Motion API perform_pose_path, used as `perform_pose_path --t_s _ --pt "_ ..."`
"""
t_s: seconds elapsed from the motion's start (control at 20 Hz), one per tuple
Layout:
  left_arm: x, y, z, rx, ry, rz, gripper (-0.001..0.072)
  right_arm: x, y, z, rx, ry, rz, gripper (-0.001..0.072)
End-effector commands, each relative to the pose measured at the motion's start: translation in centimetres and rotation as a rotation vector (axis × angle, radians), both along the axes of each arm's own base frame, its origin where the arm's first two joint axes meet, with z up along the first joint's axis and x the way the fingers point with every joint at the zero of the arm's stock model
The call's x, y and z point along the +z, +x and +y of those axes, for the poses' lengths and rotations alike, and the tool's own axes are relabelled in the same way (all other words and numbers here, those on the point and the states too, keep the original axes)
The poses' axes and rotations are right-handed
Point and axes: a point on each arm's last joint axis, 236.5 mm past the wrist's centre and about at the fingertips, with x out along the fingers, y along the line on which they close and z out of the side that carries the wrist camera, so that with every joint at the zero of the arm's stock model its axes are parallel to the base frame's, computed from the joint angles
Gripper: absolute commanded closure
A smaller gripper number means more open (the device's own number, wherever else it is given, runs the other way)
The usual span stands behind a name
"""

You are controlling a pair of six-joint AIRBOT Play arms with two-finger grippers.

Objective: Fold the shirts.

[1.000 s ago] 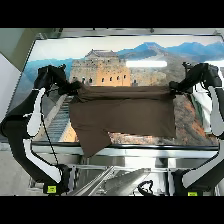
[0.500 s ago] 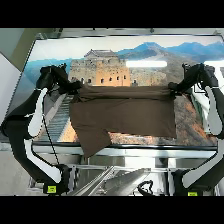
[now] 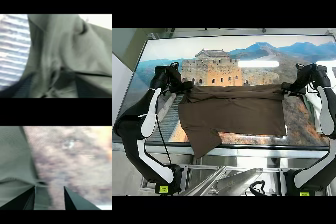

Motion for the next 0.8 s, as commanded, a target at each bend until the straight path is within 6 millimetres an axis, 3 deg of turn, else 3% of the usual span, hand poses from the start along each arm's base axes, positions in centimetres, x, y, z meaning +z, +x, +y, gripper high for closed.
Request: perform_pose_path --t_s 0.0,0.1,0.15,0.25,0.3,0.4,0.5,0.55,0.65,0.75 --pt "0.7 0.0 -1.4 0.009 -0.058 -0.007 0.0084 1.1 -0.2 1.1 0.001 0.047 0.002 0.0308" --pt "2.6 -0.1 -1.3 0.006 -0.059 -0.032 0.0083 3.0 -0.6 0.7 0.022 0.044 -0.014 0.0294" --pt "4.1 -0.2 -1.3 -0.012 -0.056 -0.053 0.0083 4.2 -0.9 0.3 0.023 0.044 -0.018 0.0207" --pt "8.5 -0.9 -0.2 -0.028 -0.049 -0.107 0.0083 6.6 -2.3 -1.0 0.031 0.044 -0.015 0.0176" --pt "10.6 -1.8 0.6 -0.031 -0.043 -0.11 0.0083 7.4 -3.2 -1.8 0.033 0.047 0.005 0.0176" --pt "13.3 -5.8 2.8 0.0 -0.043 -0.023 0.0083 7.5 -5.9 -2.2 0.036 0.111 0.071 0.0179" --pt "12.6 -12.3 4.0 0.031 -0.054 0.147 0.0084 6.5 -8.2 0.4 0.04 0.3 0.097 0.018" --pt "11.3 -15.7 4.1 0.051 -0.064 0.221 0.0084 5.9 -9.5 1.8 0.047 0.39 0.105 0.018" --pt "8.0 -21.2 1.6 0.082 -0.182 0.3 0.0084 3.6 -12.5 3.0 0.042 0.47 0.159 0.0181" --pt "4.9 -24.6 -2.2 0.148 -0.364 0.326 0.0084 1.4 -14.8 3.5 0.04 0.485 0.214 0.0182"
